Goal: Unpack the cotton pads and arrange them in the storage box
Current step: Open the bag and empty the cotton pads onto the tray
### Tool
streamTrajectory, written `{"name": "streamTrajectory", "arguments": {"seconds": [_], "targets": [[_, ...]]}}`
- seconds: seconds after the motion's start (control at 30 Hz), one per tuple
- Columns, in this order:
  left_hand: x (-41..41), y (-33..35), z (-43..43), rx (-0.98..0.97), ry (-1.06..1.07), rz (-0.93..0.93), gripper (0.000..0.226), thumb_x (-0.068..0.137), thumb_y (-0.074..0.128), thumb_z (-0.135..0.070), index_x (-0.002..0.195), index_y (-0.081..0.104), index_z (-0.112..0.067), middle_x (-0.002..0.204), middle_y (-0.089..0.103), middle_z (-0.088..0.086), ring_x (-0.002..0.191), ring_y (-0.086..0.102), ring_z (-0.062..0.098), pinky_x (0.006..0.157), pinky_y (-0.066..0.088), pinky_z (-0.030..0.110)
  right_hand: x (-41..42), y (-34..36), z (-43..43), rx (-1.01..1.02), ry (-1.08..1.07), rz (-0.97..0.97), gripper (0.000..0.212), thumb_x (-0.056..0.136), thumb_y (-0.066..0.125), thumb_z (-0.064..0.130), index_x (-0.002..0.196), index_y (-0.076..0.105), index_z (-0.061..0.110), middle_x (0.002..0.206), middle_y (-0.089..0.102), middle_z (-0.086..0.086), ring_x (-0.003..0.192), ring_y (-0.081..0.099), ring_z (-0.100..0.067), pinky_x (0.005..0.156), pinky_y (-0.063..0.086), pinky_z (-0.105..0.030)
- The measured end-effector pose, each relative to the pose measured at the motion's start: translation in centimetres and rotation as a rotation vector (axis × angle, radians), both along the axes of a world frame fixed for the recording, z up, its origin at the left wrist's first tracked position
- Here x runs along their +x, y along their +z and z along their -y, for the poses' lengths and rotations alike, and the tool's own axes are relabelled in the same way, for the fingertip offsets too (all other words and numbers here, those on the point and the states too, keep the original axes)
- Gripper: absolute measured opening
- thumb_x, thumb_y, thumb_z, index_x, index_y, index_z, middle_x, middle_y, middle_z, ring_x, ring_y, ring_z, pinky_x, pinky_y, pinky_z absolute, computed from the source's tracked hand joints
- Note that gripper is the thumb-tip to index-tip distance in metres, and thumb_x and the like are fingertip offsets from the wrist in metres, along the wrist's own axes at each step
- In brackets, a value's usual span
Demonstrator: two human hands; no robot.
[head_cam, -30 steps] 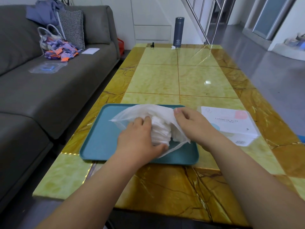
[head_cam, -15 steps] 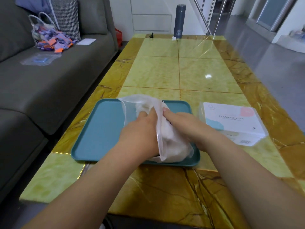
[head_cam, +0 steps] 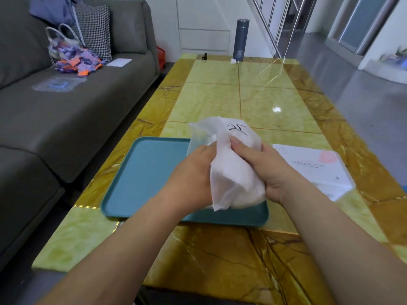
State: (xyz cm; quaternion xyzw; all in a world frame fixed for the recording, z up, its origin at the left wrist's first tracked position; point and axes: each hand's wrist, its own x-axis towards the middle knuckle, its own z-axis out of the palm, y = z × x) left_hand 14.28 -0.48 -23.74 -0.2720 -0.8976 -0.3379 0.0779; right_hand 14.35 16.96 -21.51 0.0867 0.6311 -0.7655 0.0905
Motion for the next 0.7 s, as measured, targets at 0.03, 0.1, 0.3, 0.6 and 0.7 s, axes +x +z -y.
{"name": "streamTrajectory", "arguments": {"seconds": [0.03, 0.1, 0.3, 0.6, 0.7], "targets": [[0.3, 0.2, -0.1, 0.06, -0.017, 0.032, 0.04, 0.086, 0.054, -0.051, 0.124, 0.055, -0.039, 0.114, 0.067, -0.006, 0.105, 0.066, 0.021, 0.083, 0.057, 0.047, 0.0, -0.1, -0.2, 0.011, -0.034, -0.027, 0.043, 0.085, 0.082, 0.036, 0.123, 0.07, 0.019, 0.11, 0.08, -0.004, 0.102, 0.077, -0.022, 0.097, 0.059, -0.045], [0.4, -0.1, -0.1, 0.188, 0.022, 0.077, 0.048, 0.085, 0.066, -0.047, 0.131, 0.052, -0.048, 0.116, 0.066, -0.01, 0.106, 0.066, 0.018, 0.084, 0.057, 0.047, 0.0, -0.2, -0.5, 0.03, -0.062, -0.074, 0.043, 0.087, 0.081, 0.035, 0.124, 0.07, 0.017, 0.112, 0.079, -0.005, 0.104, 0.076, -0.023, 0.098, 0.059, -0.047], [0.4, 0.5, 0.1, 0.246, 0.175, -0.042, 0.033, 0.079, 0.076, -0.019, 0.107, 0.071, -0.035, 0.106, 0.055, -0.007, 0.089, 0.06, 0.017, 0.073, 0.051, 0.033, -0.6, -0.5, -1.5, 0.034, -0.128, -0.149, 0.049, 0.087, 0.083, 0.03, 0.129, 0.065, 0.013, 0.117, 0.078, -0.006, 0.106, 0.076, -0.026, 0.094, 0.06, -0.052], [-0.4, -1.0, 4.3, -0.192, 0.393, 0.434, 0.072, 0.087, 0.07, -0.036, 0.151, 0.04, -0.043, 0.161, 0.03, 0.0, 0.142, 0.043, 0.03, 0.109, 0.041, 0.042, -0.1, -0.1, -3.3, 0.058, -0.036, -0.236, 0.058, 0.082, 0.083, 0.012, 0.135, 0.061, 0.022, 0.119, 0.076, -0.008, 0.106, 0.075, -0.03, 0.087, 0.062, -0.048], [0.0, 0.2, 4.4, -0.123, 0.328, 0.456, 0.086, 0.085, 0.065, -0.03, 0.158, 0.024, -0.047, 0.171, 0.005, -0.011, 0.157, 0.015, 0.021, 0.122, 0.025, 0.047, 0.3, 0.2, -3.3, 0.023, -0.019, -0.256, 0.05, 0.084, 0.077, 0.005, 0.13, 0.064, 0.02, 0.116, 0.077, -0.01, 0.105, 0.075, -0.033, 0.083, 0.063, -0.046]]}}
